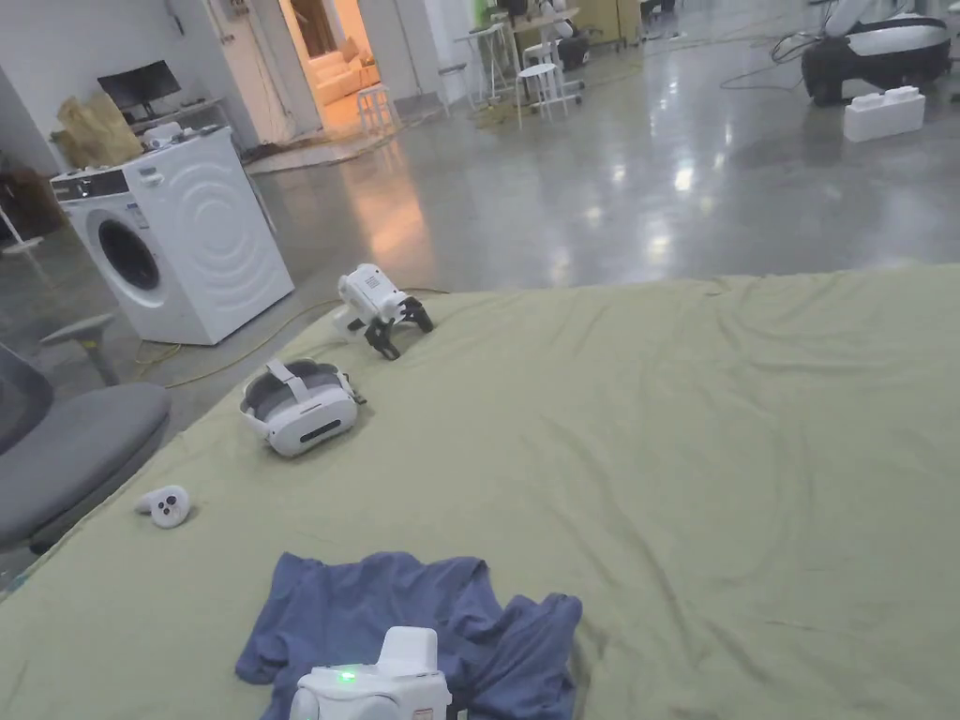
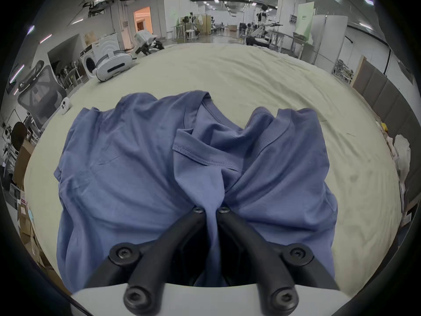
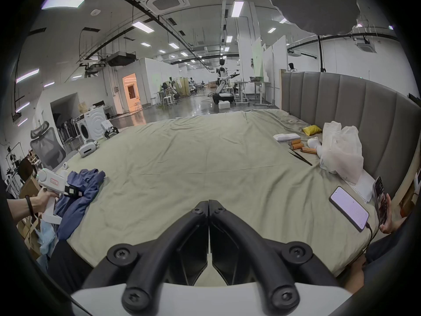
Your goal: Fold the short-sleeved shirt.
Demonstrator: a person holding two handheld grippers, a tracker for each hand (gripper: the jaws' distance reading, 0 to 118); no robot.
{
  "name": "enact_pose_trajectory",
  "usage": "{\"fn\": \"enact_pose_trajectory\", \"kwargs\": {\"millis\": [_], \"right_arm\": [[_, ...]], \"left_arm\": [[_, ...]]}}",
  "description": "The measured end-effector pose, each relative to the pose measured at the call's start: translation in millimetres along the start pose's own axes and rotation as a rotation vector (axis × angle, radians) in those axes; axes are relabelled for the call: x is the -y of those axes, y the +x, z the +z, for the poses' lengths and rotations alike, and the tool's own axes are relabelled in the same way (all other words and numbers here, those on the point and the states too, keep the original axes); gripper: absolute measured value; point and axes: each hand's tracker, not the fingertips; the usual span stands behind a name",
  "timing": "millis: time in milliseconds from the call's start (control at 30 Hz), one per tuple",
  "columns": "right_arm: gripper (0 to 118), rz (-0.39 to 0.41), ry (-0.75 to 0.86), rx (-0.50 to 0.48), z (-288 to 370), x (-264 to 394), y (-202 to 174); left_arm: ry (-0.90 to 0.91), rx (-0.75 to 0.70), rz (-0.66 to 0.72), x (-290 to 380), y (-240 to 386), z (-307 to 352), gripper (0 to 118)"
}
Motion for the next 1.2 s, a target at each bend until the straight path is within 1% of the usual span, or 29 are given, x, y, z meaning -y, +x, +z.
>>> {"fn": "enact_pose_trajectory", "kwargs": {"millis": [33, 67, 100, 133, 167, 233, 333, 367, 400, 467, 533, 567, 633, 700, 733, 767, 867, 900, 933, 1033, 1067, 1100, 1133, 1167, 1200], "right_arm": [[0, -0.003, 0.009, 0.004, 3, -1, 2], [0, -0.007, 0.017, 0.009, 6, -2, 5], [0, -0.013, 0.023, 0.007, 10, -2, 10], [0, -0.02, 0.03, 0.006, 12, -2, 13], [0, -0.025, 0.035, 0.008, 14, -2, 16], [0, -0.041, 0.048, 0.014, 20, -1, 24], [0, -0.084, 0.066, 0.026, 29, 2, 34], [0, -0.097, 0.071, 0.032, 32, 4, 37], [0, -0.11, 0.074, 0.034, 35, 5, 40], [0, -0.13, 0.076, 0.043, 41, 8, 44], [0, -0.135, 0.078, 0.054, 47, 10, 48], [0, -0.137, 0.079, 0.061, 51, 11, 50], [0, -0.14, 0.089, 0.089, 59, 14, 55], [0, -0.141, 0.087, 0.111, 69, 16, 62], [0, -0.139, 0.087, 0.131, 74, 18, 65], [0, -0.135, 0.082, 0.148, 79, 20, 69], [0, -0.12, 0.071, 0.179, 97, 28, 78], [0, -0.113, 0.063, 0.19, 100, 31, 81], [0, -0.108, 0.052, 0.199, 103, 34, 82], [0, -0.093, 0.036, 0.21, 105, 40, 81], [0, -0.094, 0.031, 0.205, 104, 40, 81], [0, -0.1, 0.03, 0.197, 103, 40, 80], [0, -0.108, 0.033, 0.186, 102, 40, 78], [0, -0.111, 0.041, 0.166, 99, 38, 76], [0, -0.112, 0.052, 0.153, 97, 36, 73]], "left_arm": [[-0.016, 0.013, 0.031, -6, -4, 5, 0], [0.022, 0.038, 0.135, -13, -10, 17, 0], [0.111, 0.065, 0.211, -23, -15, 35, 0], [0.181, 0.101, 0.242, -35, -16, 55, 0], [0.22, 0.127, 0.24, -54, -13, 76, 0], [0.266, 0.111, 0.109, -84, 4, 104, 0], [0.343, 0.219, 0.048, -125, 50, 130, 0], [0.382, 0.245, 0.005, -132, 74, 134, 0], [0.383, 0.27, -0.061, -137, 99, 134, 0], [0.341, 0.376, -0.133, -137, 162, 124, 0], [0.309, 0.477, -0.205, -123, 226, 113, 0], [0.293, 0.531, -0.264, -112, 264, 105, 0], [0.248, 0.674, -0.36, -85, 332, 97, 0], [0.159, 0.778, -0.448, -42, 402, 93, 0], [0.13, 0.814, -0.467, -21, 426, 92, 0], [0.064, 0.84, -0.527, 4, 449, 90, 0], [-0.044, 0.898, -0.559, 74, 488, 92, 0], [-0.054, 0.926, -0.543, 94, 495, 94, 0], [-0.075, 0.961, -0.55, 108, 498, 96, 0], [-0.082, 0.961, -0.541, 141, 505, 99, 1], [-0.081, 0.979, -0.527, 145, 504, 98, 17], [-0.074, 0.961, -0.491, 141, 493, 100, 36], [-0.058, 0.959, -0.459, 136, 482, 104, 68], [0.001, 0.933, -0.432, 129, 466, 114, 84], [0.099, 0.899, -0.414, 118, 444, 130, 90]]}}
